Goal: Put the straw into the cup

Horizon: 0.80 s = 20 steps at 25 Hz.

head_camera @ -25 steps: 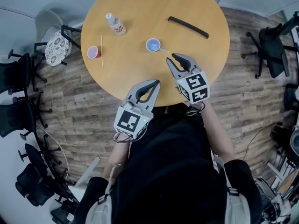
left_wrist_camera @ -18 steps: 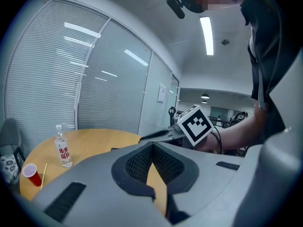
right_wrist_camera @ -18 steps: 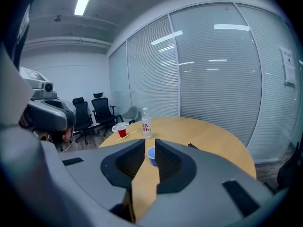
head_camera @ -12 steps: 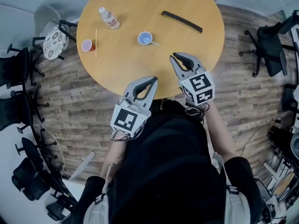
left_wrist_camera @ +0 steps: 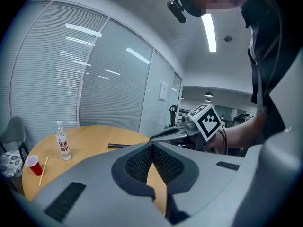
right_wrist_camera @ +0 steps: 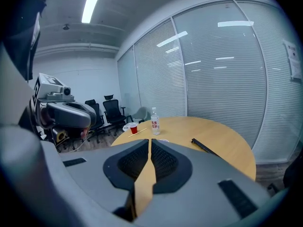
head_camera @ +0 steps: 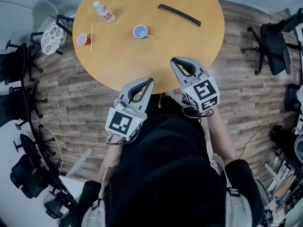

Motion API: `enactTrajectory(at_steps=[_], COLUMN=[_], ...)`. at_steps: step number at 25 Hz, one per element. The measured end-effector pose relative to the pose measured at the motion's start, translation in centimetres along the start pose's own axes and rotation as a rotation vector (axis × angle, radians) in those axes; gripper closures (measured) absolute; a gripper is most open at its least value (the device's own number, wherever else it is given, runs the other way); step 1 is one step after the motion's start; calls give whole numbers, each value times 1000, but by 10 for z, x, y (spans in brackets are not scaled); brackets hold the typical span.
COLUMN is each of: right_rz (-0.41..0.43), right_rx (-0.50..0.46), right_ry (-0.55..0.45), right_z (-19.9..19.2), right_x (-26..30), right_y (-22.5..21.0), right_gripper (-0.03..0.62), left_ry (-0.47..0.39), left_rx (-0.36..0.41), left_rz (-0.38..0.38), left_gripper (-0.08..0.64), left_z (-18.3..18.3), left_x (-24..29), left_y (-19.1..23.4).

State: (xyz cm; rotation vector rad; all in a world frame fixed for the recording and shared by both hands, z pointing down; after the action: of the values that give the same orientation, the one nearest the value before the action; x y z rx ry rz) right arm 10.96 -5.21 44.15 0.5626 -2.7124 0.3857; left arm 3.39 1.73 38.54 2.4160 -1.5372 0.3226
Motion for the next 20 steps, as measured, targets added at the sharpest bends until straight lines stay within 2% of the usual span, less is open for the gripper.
enactTrajectory(at_steps=[6, 10, 13, 20], right_rz=[10, 29, 45, 120], right_rx=[5, 12, 19, -25], right_ry=[-18, -39, -62, -127], right_z=[-6, -8, -8, 14], right_x=[-19, -27, -32, -43], right_y=[6, 6, 6, 14], right_gripper=[566, 571, 574, 575], left_ry=[4, 19, 52, 38], left_rx=[8, 0, -21, -87], left_rz=[1, 30, 64, 52], left_gripper=[549, 549, 549, 549], left_z=[-4, -6, -10, -13], left_x=[-1, -3, -6, -3], left_y=[-15, -20, -20, -32])
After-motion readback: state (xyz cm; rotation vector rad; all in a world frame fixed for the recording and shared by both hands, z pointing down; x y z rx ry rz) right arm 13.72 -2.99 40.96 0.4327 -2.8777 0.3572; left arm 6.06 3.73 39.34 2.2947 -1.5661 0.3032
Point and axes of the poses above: the fingertips, and each gripper's own axes: x forward along the fingers, y to its left, z out of its top, the point moved 1 cm from there along -x, backward along the fingers, and after that the axes turned 14 degrees about z, right-handed, at the moved point
